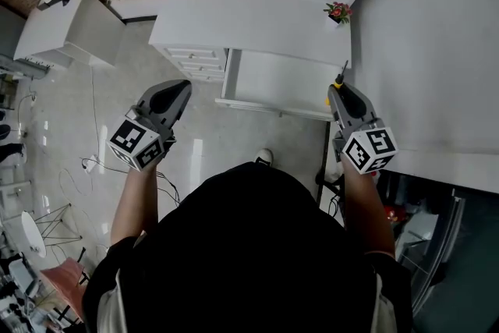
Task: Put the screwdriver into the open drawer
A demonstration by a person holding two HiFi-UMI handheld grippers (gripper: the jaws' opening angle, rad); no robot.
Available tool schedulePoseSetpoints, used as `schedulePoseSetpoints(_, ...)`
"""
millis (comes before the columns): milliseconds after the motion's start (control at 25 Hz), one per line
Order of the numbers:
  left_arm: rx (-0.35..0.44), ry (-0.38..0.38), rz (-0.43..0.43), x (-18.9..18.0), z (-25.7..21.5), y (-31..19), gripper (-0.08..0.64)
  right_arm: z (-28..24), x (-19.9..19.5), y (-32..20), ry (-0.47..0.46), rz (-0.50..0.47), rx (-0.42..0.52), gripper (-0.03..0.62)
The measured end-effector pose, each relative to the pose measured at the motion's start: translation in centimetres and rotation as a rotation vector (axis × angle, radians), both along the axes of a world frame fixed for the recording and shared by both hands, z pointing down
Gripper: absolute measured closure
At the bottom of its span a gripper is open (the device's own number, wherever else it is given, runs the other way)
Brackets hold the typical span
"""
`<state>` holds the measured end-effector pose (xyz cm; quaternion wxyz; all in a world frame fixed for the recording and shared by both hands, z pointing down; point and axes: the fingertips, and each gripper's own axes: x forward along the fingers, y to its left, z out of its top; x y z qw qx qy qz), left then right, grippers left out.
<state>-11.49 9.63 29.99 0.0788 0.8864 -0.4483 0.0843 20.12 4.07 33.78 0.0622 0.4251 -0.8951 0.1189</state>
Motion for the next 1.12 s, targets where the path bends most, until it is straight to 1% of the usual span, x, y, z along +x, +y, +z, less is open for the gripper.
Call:
schedulePoseSetpoints(200, 0.018, -0.001, -0.008, 1.2, -0.6, -1.3, 0.545, 0.0, 1.1, -1.7, 0.011, -0.007, 0.005, 0.508)
schedulePoseSetpoints(440, 0.022, -0.019, -0.035, 2.3, -0.7, -2.6, 0.545, 0.1, 2.2, -3.7, 0.000, -0.029, 0.013, 0.509)
schedulePoseSetpoints(600, 0.042, -0.020, -0.049, 2.8, -1.2, -3.6, 0.545, 0.6, 2.8, -4.6, -0.004, -0.040, 0.011, 0.509)
schedulePoseSetpoints(880, 0.051, -0.021, -0.046, 4.1, -1.7, -4.0, 0.545, 0.7, 3.4, -5.0, -0.005, -0.055, 0.014, 0.509)
schedulePoseSetpoints(1120, 0.056, -0.024, -0.050, 3.9, -1.8, -3.2, 0.545, 0.0, 3.3, -4.6, -0.010, -0.068, 0.029, 0.509)
